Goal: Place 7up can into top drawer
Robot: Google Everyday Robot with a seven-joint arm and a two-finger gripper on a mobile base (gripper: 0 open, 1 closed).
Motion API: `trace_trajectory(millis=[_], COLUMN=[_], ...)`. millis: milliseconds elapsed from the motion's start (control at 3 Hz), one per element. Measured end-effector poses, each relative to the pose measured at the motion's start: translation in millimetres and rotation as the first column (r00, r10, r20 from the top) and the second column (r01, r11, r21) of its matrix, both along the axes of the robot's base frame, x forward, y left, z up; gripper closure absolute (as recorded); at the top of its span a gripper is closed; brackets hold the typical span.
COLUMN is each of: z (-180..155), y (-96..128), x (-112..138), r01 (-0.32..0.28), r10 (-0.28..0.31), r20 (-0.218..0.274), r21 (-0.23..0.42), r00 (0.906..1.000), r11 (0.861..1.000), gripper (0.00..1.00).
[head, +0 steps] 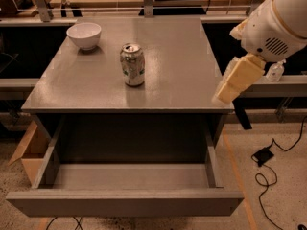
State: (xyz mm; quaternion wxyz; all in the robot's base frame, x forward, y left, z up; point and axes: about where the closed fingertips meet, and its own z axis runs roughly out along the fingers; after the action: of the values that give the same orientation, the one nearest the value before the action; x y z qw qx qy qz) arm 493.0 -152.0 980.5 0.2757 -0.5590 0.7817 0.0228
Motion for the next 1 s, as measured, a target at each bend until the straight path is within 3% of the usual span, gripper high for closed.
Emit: trace_trajectory(millis=[333, 667, 1000], z=[0, 1, -2], y=[0, 26, 72], x=[0, 17, 46], r01=[0.000, 0.000, -0.008], r10=[0.000, -0.001, 0.004], r20=[0.000, 0.024, 0.034], r21=[0.000, 0.061, 0.126], r00=[1.0000, 0.9997, 0.9994], r11=[1.000, 0.998, 0.992], gripper=[0.00, 0.00, 0.00])
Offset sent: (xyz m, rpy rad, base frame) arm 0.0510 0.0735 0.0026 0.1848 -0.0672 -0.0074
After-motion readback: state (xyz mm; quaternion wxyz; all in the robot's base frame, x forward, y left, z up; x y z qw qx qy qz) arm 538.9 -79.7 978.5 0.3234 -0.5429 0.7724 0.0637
